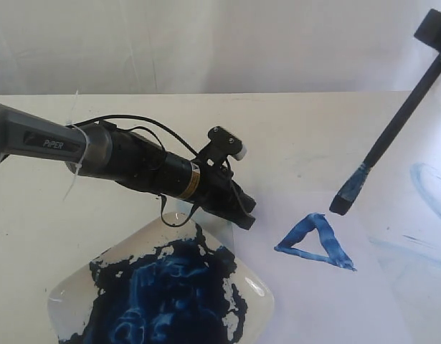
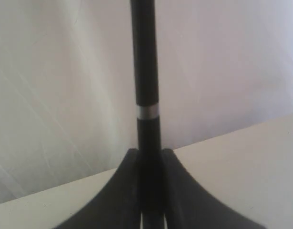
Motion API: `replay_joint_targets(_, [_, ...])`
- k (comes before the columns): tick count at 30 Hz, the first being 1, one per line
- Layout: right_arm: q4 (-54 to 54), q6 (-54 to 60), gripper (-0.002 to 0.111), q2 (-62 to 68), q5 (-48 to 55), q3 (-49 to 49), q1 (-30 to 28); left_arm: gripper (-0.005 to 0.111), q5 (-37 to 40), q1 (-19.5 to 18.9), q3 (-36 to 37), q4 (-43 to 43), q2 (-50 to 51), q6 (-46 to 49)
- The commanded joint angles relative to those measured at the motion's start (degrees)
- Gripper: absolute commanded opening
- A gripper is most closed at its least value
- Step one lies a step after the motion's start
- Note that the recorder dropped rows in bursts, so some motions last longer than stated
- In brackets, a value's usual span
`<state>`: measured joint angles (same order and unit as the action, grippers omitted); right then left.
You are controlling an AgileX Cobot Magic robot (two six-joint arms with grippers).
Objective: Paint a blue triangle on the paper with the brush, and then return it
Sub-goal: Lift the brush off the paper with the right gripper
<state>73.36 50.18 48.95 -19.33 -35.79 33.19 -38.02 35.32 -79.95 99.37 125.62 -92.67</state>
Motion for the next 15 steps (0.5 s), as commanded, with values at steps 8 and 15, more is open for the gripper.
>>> replay_joint_targets(8, [1.6, 1.1, 0.000, -4.9, 0.2, 6.3, 0.0, 0.000, 0.3, 0.4, -0.1, 0.6, 0.1, 0.0])
replay_joint_targets(15, [1.6, 1.1, 0.000, -4.9, 0.2, 7.2, 0.0, 0.000, 0.3, 0.4, -0.1, 0.6, 0.1, 0.0])
